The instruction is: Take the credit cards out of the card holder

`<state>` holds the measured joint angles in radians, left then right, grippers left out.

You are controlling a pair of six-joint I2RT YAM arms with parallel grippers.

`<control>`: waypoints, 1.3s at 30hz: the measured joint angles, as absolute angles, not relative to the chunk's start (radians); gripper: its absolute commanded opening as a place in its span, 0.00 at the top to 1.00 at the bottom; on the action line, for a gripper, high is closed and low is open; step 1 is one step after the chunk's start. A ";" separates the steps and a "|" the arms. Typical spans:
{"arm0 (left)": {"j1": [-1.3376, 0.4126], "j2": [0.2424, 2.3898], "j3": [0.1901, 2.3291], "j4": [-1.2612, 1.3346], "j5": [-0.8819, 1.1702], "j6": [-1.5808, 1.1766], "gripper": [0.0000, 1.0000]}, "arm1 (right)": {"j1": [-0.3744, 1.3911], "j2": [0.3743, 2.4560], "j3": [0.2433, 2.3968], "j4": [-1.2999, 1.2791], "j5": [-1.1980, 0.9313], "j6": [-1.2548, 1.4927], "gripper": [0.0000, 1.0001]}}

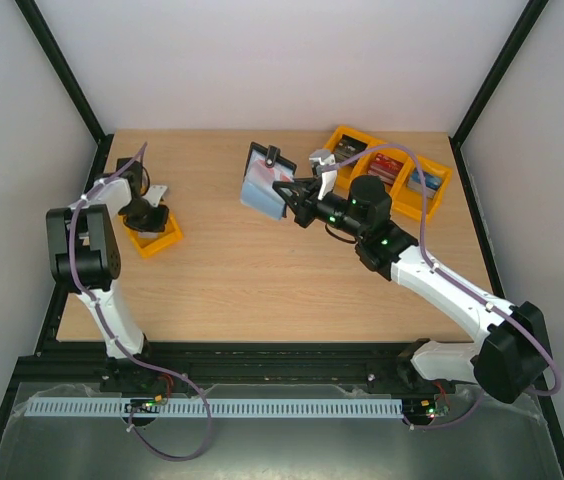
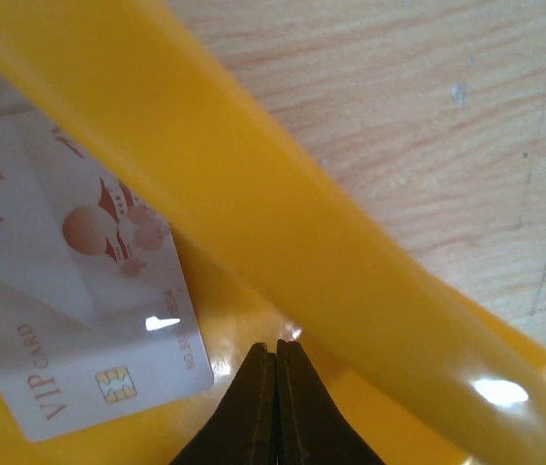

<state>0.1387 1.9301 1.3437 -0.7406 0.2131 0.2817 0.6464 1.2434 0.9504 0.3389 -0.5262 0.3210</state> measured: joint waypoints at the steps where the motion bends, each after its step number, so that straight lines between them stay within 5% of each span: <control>1: 0.139 1.932 1.339 -0.724 0.212 0.268 0.96 | 0.646 1.243 0.950 0.337 -0.526 0.321 0.98; 29: 0.123 1.972 1.337 -0.538 -0.245 0.364 0.89 | 0.646 1.195 0.945 0.287 -0.511 0.274 0.98; 39: 0.108 1.893 1.356 -0.600 -0.067 0.382 0.87 | 0.646 1.191 0.937 0.279 -0.505 0.272 0.98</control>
